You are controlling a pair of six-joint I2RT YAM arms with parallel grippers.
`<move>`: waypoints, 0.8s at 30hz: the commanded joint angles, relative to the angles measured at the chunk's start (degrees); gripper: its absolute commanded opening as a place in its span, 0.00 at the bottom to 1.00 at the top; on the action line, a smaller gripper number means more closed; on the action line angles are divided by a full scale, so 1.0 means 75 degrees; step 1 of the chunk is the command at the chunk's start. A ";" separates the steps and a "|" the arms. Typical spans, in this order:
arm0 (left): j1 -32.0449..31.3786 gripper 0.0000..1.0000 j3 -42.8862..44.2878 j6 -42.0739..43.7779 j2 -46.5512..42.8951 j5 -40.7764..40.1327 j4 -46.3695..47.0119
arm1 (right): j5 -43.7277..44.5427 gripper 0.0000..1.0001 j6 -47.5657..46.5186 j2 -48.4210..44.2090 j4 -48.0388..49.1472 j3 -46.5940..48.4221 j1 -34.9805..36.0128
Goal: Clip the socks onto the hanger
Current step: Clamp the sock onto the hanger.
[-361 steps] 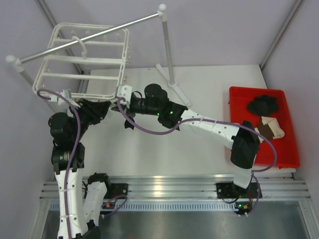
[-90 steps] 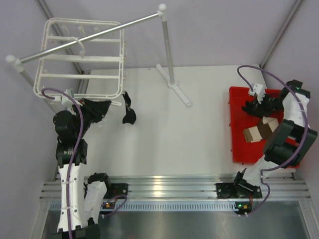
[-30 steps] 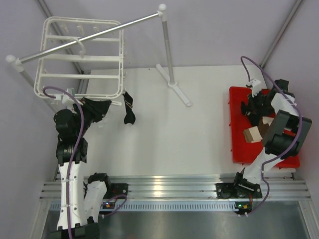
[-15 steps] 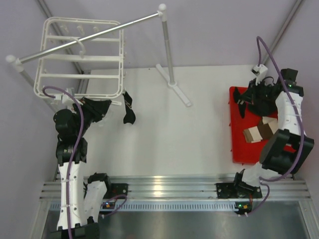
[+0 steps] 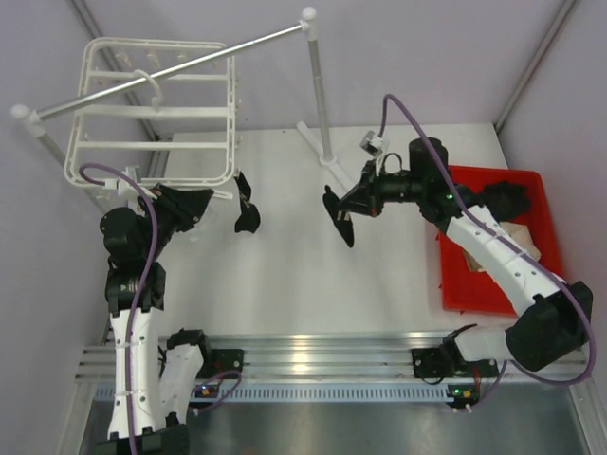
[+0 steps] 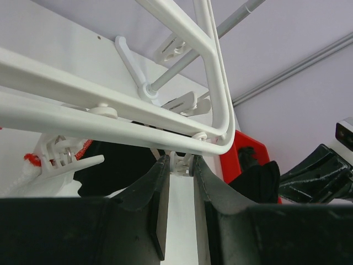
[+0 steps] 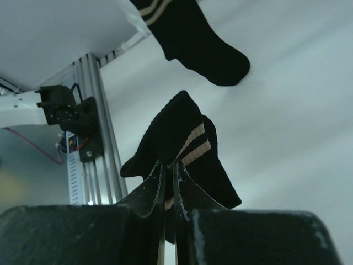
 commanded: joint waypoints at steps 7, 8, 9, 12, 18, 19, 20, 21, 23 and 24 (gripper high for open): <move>0.0028 0.00 0.0342 -0.0137 0.0012 0.0168 0.0288 | 0.1726 0.00 0.1877 0.1274 0.1753 0.1036 0.2728; 0.0017 0.00 0.0353 -0.0138 0.0035 0.0191 0.0299 | 0.1750 0.00 0.1913 0.1381 0.1799 0.1118 0.2904; 0.0017 0.00 0.0353 -0.0138 0.0035 0.0191 0.0299 | 0.1819 0.00 0.1948 0.1486 0.1800 0.1293 0.3219; 0.0017 0.00 0.0353 -0.0138 0.0047 0.0203 0.0288 | 0.1972 0.00 0.2007 0.2024 0.1823 0.1761 0.3759; 0.0017 0.00 0.0306 -0.0126 0.0024 0.0226 0.0241 | 0.2791 0.00 0.2439 0.2915 0.1811 0.2781 0.4253; 0.0028 0.00 0.0295 -0.0137 0.0024 0.0215 0.0241 | 0.2862 0.00 0.2510 0.3033 0.1881 0.2888 0.4265; 0.0017 0.00 0.0295 -0.0138 0.0000 0.0238 0.0241 | 0.3072 0.00 0.2592 0.3127 0.1928 0.2970 0.4265; 0.0017 0.00 0.0295 -0.0138 -0.0011 0.0226 0.0218 | 0.3190 0.00 0.2744 0.3302 0.1952 0.3133 0.4265; 0.0017 0.00 0.0283 -0.0138 -0.0046 0.0238 0.0194 | 0.3436 0.00 0.2768 0.3432 0.1940 0.3263 0.4265; 0.0017 0.00 0.0283 -0.0126 -0.0058 0.0249 0.0182 | 0.3484 0.00 0.2861 0.3514 0.1963 0.3322 0.4265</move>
